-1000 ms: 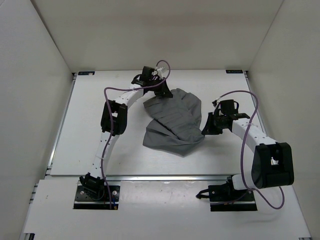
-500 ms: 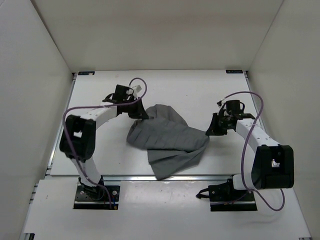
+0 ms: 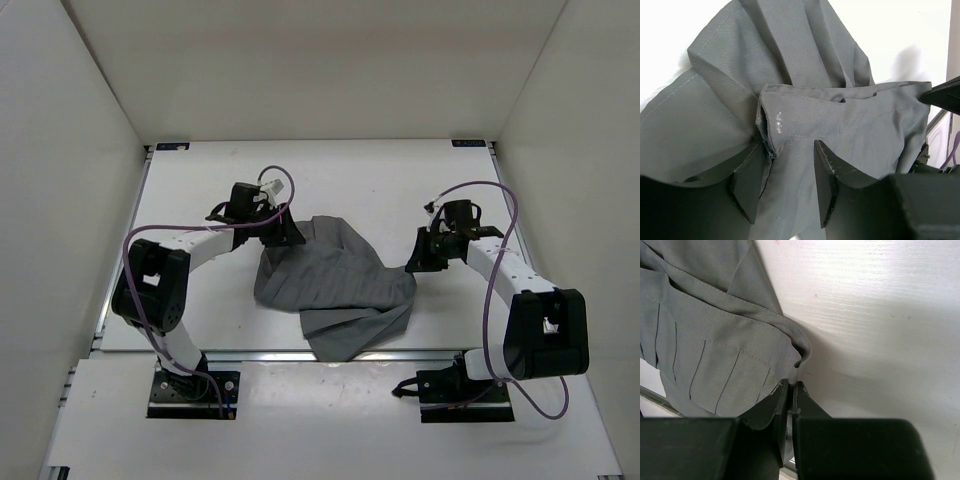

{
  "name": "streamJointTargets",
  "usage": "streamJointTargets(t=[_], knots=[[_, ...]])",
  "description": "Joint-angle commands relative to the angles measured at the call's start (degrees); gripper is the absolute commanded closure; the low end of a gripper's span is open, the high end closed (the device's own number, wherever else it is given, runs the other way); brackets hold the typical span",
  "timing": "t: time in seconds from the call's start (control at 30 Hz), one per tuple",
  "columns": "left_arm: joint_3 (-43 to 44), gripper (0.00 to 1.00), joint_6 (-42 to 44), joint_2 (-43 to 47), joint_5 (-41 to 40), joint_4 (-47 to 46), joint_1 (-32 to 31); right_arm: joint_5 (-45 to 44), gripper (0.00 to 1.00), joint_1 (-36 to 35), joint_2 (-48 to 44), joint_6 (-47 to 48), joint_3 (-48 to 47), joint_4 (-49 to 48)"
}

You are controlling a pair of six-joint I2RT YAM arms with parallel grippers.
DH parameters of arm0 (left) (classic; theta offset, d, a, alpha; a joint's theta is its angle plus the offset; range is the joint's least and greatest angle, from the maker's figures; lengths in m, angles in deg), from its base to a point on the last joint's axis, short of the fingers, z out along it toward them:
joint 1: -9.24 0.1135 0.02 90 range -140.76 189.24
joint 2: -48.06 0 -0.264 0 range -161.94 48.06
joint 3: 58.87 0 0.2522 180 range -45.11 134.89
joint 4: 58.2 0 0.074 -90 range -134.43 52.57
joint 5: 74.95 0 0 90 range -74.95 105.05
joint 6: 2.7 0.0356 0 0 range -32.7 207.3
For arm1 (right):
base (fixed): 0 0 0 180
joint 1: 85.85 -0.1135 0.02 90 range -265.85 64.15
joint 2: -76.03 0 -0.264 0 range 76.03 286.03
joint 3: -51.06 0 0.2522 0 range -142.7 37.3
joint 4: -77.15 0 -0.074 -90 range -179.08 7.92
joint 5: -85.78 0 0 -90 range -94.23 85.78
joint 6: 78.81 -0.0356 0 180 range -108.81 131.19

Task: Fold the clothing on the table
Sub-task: Flatten the skirt out

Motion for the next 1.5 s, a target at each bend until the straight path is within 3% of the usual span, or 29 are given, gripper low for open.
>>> streamJointTargets(t=[0.0, 0.2, 0.3, 0.33, 0.37, 0.57, 0.7, 0.8, 0.97, 1.03, 1.1, 1.37, 1.47], knots=[[1.7, 0.46, 0.7, -1.0, -0.1, -1.7, -0.5, 0.9, 1.00, 0.1, -1.2, 0.7, -0.7, -0.8], [6.1, 0.53, 2.8, -6.3, -4.2, 1.4, -2.1, 1.5, 1.00, 0.2, -1.1, 0.6, -0.8, -0.5], [7.0, 0.75, 2.5, -7.4, -6.8, 0.4, -2.6, 1.9, 1.00, 0.2, -1.5, 1.0, -0.8, -0.7], [6.8, 0.92, 2.7, -7.7, -7.5, 0.2, -2.5, 1.8, 1.00, -0.1, -1.7, 0.9, -0.4, -0.6], [7.0, 1.00, 2.3, -7.6, -7.7, -1.3, -2.5, 1.8, 1.00, -0.1, -1.9, 0.9, -0.8, -1.3], [9.0, 1.00, 1.3, -5.5, -5.4, -5.8, -0.9, 3.3, 1.00, -1.0, -1.9, 1.0, -3.1, -2.4], [18.0, 1.00, 1.6, -1.0, -6.4, -4.9, 1.7, 5.6, 1.00, 0.2, 0.5, -0.1, -14.9, -4.3], [30.4, 1.00, 2.5, -0.6, -6.0, -0.7, 4.5, 4.8, 1.00, 0.3, 6.0, 0.6, -29.8, -4.4], [48.1, 1.00, 3.5, -0.8, -4.9, 7.4, 8.8, 4.2, 1.00, 2.9, 18.8, 3.2, -68.3, 8.5], [51.7, 1.00, 3.5, 0.5, -4.0, 8.3, 10.6, 5.3, 1.00, 3.9, 20.7, 4.0, -72.7, 8.1], [51.4, 1.00, 4.1, 2.1, -4.6, 8.2, 11.4, 6.0, 1.00, 5.0, 19.3, 5.0, -71.5, 6.5], [37.1, 1.00, 3.5, 15.4, -8.4, 1.3, 12.0, 9.4, 1.00, 7.4, 4.1, 4.9, -51.1, -6.5], [36.0, 1.00, 3.6, 17.1, -8.5, 2.0, 11.8, 11.2, 1.00, 8.2, 4.0, 4.0, -52.4, -6.5]])
